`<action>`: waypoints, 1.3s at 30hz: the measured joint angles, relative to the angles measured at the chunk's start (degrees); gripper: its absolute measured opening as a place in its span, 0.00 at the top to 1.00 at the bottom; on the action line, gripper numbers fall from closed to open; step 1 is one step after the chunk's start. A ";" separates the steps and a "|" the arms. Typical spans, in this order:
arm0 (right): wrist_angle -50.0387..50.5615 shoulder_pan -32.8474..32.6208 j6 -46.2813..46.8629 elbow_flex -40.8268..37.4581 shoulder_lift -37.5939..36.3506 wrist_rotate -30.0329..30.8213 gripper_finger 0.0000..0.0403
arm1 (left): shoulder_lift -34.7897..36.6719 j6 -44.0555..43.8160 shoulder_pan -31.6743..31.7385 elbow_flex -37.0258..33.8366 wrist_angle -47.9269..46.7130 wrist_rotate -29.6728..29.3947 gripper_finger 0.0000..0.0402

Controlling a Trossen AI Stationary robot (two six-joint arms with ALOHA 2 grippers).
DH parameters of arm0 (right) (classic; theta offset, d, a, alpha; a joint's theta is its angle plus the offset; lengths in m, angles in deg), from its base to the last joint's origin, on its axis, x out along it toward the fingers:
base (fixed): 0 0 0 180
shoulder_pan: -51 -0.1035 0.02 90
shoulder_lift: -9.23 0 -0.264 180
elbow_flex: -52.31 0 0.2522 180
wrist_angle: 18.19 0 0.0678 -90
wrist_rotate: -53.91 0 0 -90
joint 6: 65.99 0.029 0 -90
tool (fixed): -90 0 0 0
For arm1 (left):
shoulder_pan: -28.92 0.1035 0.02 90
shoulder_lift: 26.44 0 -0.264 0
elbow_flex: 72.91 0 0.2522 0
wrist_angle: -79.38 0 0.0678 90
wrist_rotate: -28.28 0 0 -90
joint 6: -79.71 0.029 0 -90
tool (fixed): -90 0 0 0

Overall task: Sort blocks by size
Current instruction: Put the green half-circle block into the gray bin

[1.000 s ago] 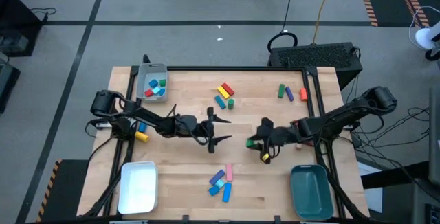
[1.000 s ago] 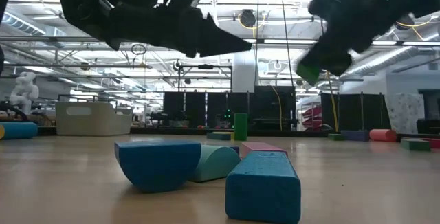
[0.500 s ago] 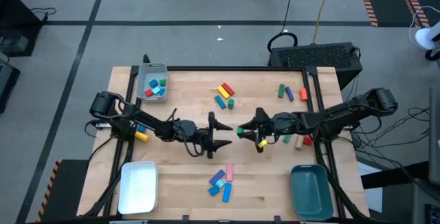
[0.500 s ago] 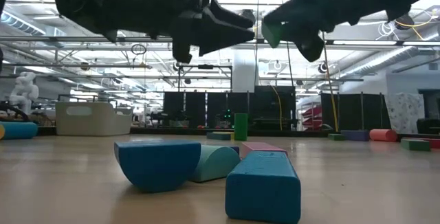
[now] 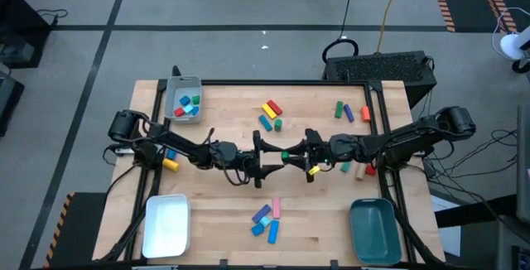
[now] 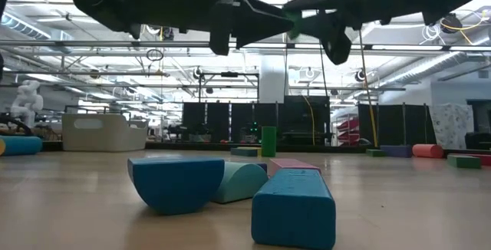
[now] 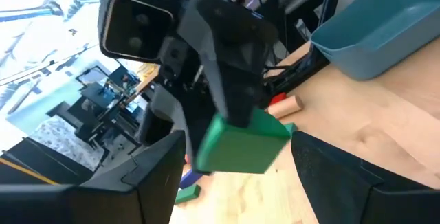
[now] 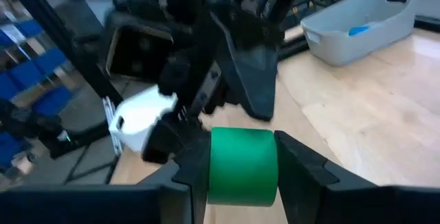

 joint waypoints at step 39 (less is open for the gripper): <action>-5.15 0.76 0.81 -0.04 0.00 0.36 0.69 | 0.02 -0.49 1.14 1.95 0.52 -0.13 0.51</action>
